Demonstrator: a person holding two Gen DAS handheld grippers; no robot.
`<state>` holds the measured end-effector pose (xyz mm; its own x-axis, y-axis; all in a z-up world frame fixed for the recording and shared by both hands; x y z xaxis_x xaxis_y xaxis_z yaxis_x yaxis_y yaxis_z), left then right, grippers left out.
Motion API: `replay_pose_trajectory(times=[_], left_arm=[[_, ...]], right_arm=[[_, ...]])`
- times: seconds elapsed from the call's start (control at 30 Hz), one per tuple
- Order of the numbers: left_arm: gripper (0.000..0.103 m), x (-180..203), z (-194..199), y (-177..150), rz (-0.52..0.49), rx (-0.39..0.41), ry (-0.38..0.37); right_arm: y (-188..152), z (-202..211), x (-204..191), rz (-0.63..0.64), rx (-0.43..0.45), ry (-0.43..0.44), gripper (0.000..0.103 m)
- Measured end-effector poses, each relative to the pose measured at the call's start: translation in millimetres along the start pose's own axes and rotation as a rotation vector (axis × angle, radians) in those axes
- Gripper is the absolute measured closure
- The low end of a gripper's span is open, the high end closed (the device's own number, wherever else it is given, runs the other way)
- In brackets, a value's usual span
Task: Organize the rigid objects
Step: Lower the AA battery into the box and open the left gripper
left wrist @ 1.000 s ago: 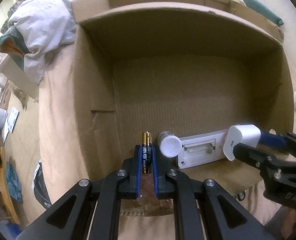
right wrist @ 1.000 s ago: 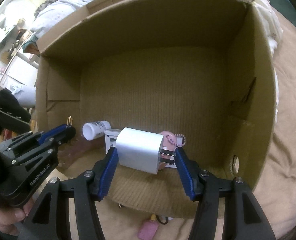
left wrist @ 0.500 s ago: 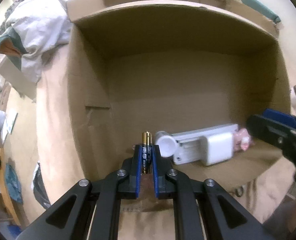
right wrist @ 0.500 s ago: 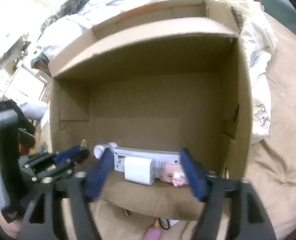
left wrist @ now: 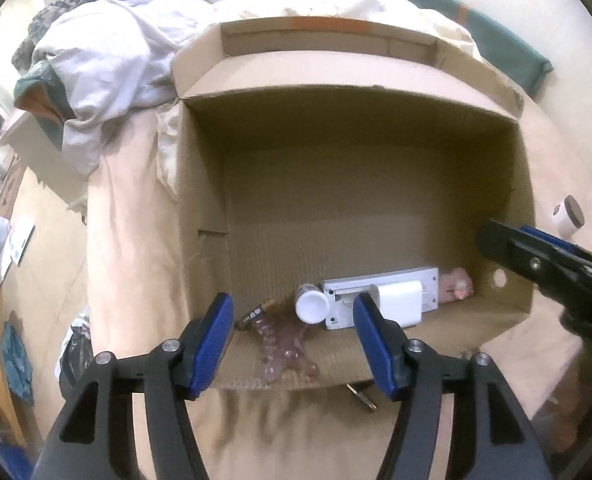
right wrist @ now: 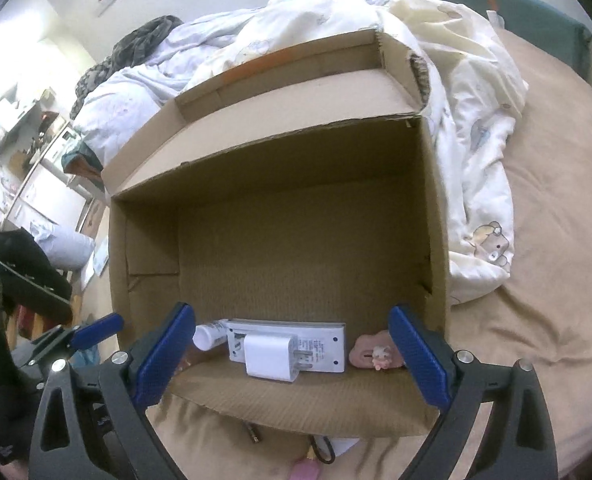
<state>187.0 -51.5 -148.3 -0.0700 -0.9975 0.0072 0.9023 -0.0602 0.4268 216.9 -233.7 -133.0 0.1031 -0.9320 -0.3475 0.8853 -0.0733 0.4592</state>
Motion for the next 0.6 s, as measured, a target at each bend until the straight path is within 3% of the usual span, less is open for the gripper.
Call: replay_pose_trajectory(times=[0.23, 0.6], left_arm=[[0.043, -6.4, 5.6, -7.1, 0.021, -0.059, 0.007], [0.043, -22.1, 36.1, -35.9, 0.071, -0.075, 0.011]], right_arm=[[-8.0, 8.3, -1.7, 0.002, 0.002, -0.015, 0.0], [-24.1, 22.7, -15.3, 0.074, 0.006, -0.049, 0.0]])
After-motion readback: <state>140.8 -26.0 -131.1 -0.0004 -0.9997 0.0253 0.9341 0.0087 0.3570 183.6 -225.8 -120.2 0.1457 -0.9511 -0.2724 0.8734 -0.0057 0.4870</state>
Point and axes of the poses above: each gripper's, at about its wrist camera, not at the fingertips, and z roughly against the way its jaws point, x to its right, y to its top, the point moved 4 cm from there along -z, roughly the way its jaws point, and after that the axes turned 1 degree about -x, right-handed, at the moved point
